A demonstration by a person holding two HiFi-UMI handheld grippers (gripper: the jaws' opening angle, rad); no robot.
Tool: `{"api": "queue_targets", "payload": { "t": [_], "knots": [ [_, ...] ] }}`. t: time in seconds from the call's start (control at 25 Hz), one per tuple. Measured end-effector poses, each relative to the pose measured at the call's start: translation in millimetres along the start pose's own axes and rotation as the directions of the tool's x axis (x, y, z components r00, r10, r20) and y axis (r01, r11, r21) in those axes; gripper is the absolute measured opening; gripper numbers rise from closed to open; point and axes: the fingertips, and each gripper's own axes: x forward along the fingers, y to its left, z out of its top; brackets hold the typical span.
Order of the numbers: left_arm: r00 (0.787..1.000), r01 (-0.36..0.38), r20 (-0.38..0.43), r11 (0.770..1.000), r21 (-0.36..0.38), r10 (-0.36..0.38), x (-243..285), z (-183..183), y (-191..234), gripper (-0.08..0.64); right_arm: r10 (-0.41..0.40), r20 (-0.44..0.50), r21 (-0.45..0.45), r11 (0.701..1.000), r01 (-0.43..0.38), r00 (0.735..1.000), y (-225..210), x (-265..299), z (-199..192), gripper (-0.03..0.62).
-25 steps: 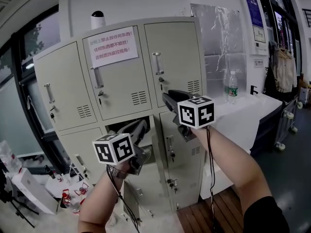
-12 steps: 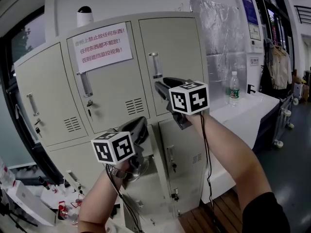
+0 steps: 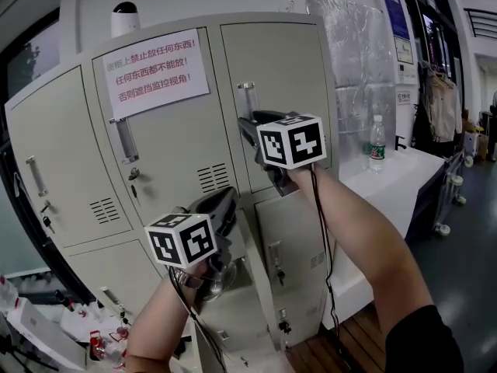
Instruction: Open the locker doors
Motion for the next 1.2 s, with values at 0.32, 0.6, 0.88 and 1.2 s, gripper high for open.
{"api": "queue_targets", "payload": {
  "t": [0.32, 0.6, 0.88, 1.2],
  "knots": [
    [1.0, 0.02, 0.001, 1.0, 0.002, -0.02, -1.5, -2.0, 6.7, -0.002, -0.007, -0.046, 0.014, 1.0, 0.007, 0.999, 2.6, 17.8, -0.5, 0.164],
    [1.0, 0.028, -0.003, 1.0, -0.001, -0.028, -0.2, -2.5, 13.3, -0.002, 0.0, -0.042, 0.045, 0.999, 0.002, 0.999, 3.4, 19.9, -2.4, 0.16],
    [0.999, 0.046, -0.007, 0.999, -0.006, -0.046, 3.3, -4.6, 7.5, -0.002, -0.047, -0.062, -0.002, 0.999, 0.047, 0.997, 0.6, 14.6, -3.1, 0.123],
    [0.999, 0.041, -0.009, 0.999, -0.003, -0.041, -6.7, -5.4, 1.2, -0.002, -0.047, -0.068, -0.007, 0.999, 0.046, 0.997, 3.7, -2.3, 0.6, 0.117]
  ]
}}
